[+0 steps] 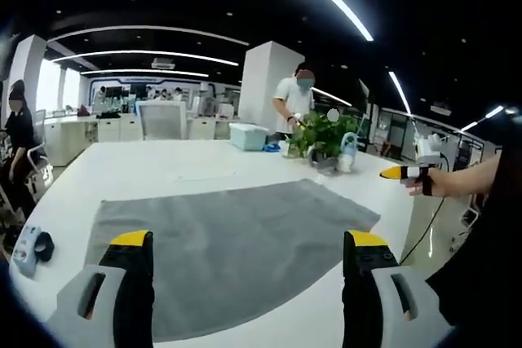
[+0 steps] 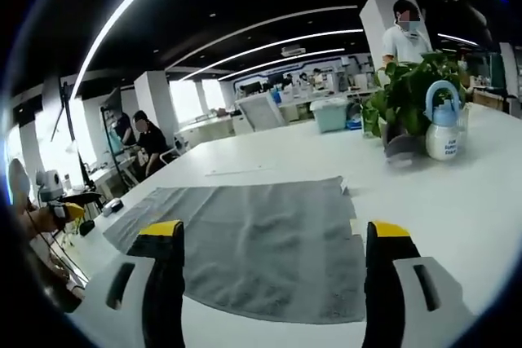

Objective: Fold the towel on the table until its edges align and the towel forms a compact rectangular stack.

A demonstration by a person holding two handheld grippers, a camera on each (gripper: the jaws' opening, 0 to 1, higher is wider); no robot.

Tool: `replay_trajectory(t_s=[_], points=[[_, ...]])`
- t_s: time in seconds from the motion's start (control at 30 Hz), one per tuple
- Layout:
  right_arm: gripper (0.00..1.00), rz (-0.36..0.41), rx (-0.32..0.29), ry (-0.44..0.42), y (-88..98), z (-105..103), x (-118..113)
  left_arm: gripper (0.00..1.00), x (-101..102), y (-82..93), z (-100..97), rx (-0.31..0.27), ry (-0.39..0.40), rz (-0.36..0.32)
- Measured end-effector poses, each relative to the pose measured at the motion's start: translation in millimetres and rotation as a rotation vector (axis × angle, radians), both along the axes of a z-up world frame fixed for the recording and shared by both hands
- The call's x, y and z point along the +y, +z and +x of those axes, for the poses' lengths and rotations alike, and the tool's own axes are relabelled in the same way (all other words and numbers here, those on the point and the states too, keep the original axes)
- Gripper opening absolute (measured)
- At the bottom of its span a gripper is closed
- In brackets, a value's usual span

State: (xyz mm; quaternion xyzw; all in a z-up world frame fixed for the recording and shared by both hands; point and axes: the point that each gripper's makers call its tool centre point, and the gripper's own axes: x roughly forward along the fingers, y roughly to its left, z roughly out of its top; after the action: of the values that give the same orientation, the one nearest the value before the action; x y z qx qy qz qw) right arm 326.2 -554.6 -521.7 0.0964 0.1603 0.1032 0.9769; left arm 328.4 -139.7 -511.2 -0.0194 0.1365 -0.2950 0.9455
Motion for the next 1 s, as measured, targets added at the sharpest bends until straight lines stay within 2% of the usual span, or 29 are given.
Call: replay_trajectory(t_s=[0.07,0.13,0.23,0.33,0.4,0.6,0.77,1.0], points=[[0.92,0.005,0.007,-0.012,-0.3,1,-9,1.00,-4,2.3,1.4,-0.002,0.001,-0.010],[0.91,0.011,0.023,-0.023,0.2,-1,-16,1.00,-12,1.8,1.7,0.021,-0.007,-0.017],[0.90,-0.031,0.041,-0.032,-1.2,-7,-27,1.00,-32,1.0,0.2,0.031,-0.056,-0.028],[0.90,-0.007,0.042,-0.039,-0.2,-10,-39,1.00,-46,-4.7,0.8,0.045,-0.075,0.026],[0.90,-0.003,0.050,-0.035,-0.6,-10,-49,1.00,-56,-3.7,0.5,0.039,-0.075,0.025],[0.90,-0.053,0.070,0.009,3.8,-2,-77,1.00,-82,0.9,0.9,0.054,-0.027,-0.059],[0.88,-0.048,0.064,0.026,8.7,9,-104,1.00,-105,6.9,-0.4,0.056,0.019,-0.122],[0.88,-0.056,0.060,0.081,13.1,26,-139,1.00,-136,7.8,-6.9,0.040,0.077,-0.109]])
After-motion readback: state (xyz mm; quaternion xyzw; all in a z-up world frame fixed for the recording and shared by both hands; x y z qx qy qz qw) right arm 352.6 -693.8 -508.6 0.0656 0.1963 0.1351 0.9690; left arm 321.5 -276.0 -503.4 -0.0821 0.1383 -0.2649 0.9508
